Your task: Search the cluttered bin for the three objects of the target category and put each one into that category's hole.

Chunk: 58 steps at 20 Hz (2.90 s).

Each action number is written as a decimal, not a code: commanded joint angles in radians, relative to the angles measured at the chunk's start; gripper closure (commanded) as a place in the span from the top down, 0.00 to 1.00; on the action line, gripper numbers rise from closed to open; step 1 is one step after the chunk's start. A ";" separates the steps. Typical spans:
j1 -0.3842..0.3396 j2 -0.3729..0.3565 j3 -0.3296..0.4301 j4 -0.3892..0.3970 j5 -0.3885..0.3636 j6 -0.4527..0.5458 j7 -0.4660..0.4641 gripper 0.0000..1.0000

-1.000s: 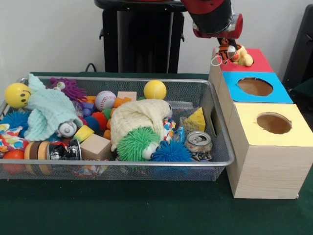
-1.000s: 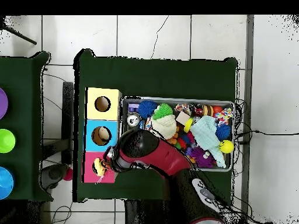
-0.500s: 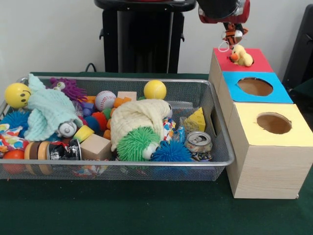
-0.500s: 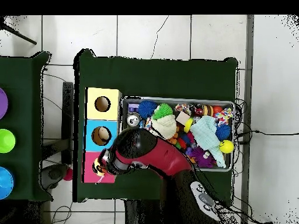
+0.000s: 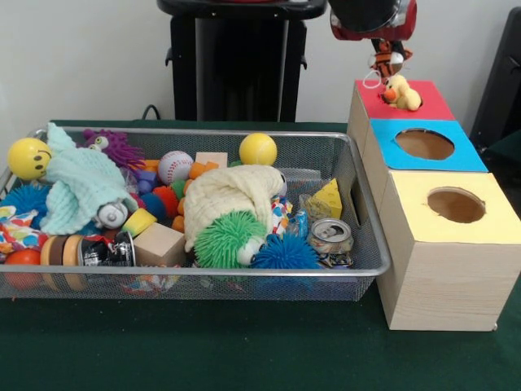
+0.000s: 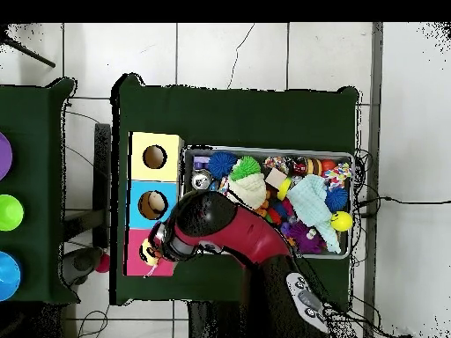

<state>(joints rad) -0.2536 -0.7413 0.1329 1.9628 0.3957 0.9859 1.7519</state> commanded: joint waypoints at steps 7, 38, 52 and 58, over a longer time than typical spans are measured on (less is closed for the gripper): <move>0.026 0.136 -0.014 -0.041 0.021 -0.149 0.204 0.00; 0.103 0.318 -0.061 -0.146 0.039 -0.399 0.232 0.00; 0.194 0.406 -0.155 -0.188 0.045 -0.650 0.324 0.00; 0.243 0.429 -0.202 -0.201 0.082 -0.712 0.383 0.00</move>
<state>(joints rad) -0.0427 -0.5822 -0.0500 1.8790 0.4432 0.8866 1.7784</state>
